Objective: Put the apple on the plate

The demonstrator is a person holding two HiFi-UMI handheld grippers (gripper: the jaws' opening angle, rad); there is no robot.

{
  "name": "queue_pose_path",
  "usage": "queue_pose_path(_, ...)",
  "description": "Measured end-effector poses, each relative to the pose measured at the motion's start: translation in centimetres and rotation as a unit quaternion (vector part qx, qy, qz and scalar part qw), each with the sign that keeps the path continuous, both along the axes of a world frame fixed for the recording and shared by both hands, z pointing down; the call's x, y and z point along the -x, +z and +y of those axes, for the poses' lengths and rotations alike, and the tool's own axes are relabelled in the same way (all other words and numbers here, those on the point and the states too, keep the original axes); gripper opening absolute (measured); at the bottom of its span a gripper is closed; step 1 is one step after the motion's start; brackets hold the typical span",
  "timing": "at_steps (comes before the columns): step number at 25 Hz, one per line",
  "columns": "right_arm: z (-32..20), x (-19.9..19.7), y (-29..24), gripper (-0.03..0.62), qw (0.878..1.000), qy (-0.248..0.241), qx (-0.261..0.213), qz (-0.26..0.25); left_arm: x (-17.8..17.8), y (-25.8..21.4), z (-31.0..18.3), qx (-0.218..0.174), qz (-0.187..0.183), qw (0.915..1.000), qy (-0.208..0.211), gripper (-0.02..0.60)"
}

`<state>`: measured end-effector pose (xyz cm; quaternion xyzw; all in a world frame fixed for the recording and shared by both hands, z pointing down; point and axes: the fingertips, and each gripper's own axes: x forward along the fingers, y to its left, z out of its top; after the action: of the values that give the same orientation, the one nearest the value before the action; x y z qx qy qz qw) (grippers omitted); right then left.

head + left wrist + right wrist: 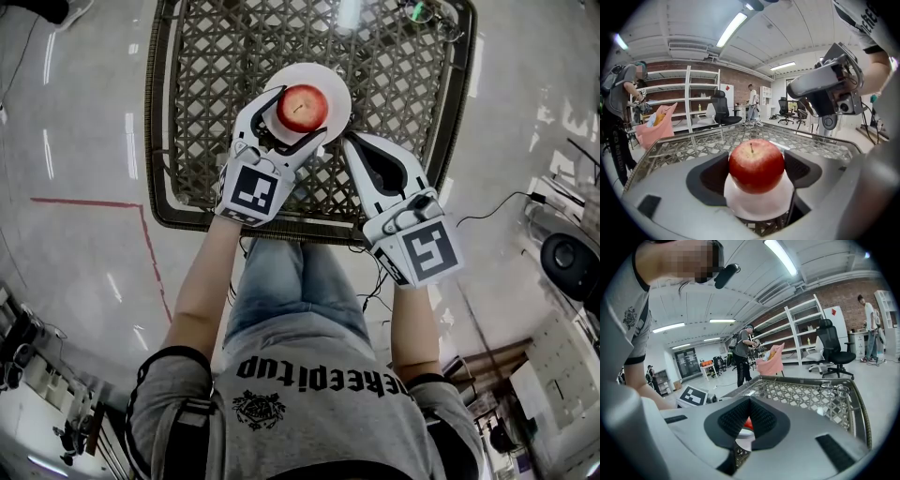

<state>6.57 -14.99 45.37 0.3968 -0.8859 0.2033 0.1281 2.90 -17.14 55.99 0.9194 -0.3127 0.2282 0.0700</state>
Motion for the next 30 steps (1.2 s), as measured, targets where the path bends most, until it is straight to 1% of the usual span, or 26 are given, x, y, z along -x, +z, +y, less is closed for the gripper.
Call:
queue_pose_path(4,0.1,0.0,0.0,-0.002,1.0,-0.002,0.0,0.001,-0.1,0.0,0.2,0.0,-0.003,1.0,0.006,0.388)
queue_pose_path(9,0.2,0.1,0.0,-0.002,1.0,-0.005,0.0,0.002,0.0,-0.1,0.2,0.003,0.004,1.0,0.008,0.39)
queue_pose_path(11,0.1,0.2,0.0,-0.002,1.0,-0.006,0.0,0.002,0.1,-0.1,0.2,0.007,0.007,0.9999,0.008,0.404)
queue_pose_path(16,0.1,0.1,-0.1,-0.002,1.0,-0.006,-0.002,0.001,0.1,-0.3,0.4,0.01,0.005,0.9998,0.016,0.405)
queue_pose_path(21,0.1,0.1,-0.5,-0.002,1.0,-0.003,-0.004,0.001,0.2,-1.4,0.5,0.005,0.023,0.9995,0.021,0.407)
queue_pose_path(26,0.3,0.2,-0.8,-0.002,1.0,-0.001,-0.007,0.003,0.3,-2.2,1.1,-0.001,0.03,0.9992,0.026,0.407)
queue_pose_path(27,0.3,0.2,-0.9,-0.002,1.0,-0.001,-0.008,0.004,0.3,-2.4,1.1,-0.004,0.03,0.9992,0.026,0.404)
queue_pose_path(30,0.1,0.3,-1.3,-0.002,1.0,0.0,-0.012,0.004,0.4,-3.3,1.2,-0.014,0.029,0.9991,0.026,0.368)
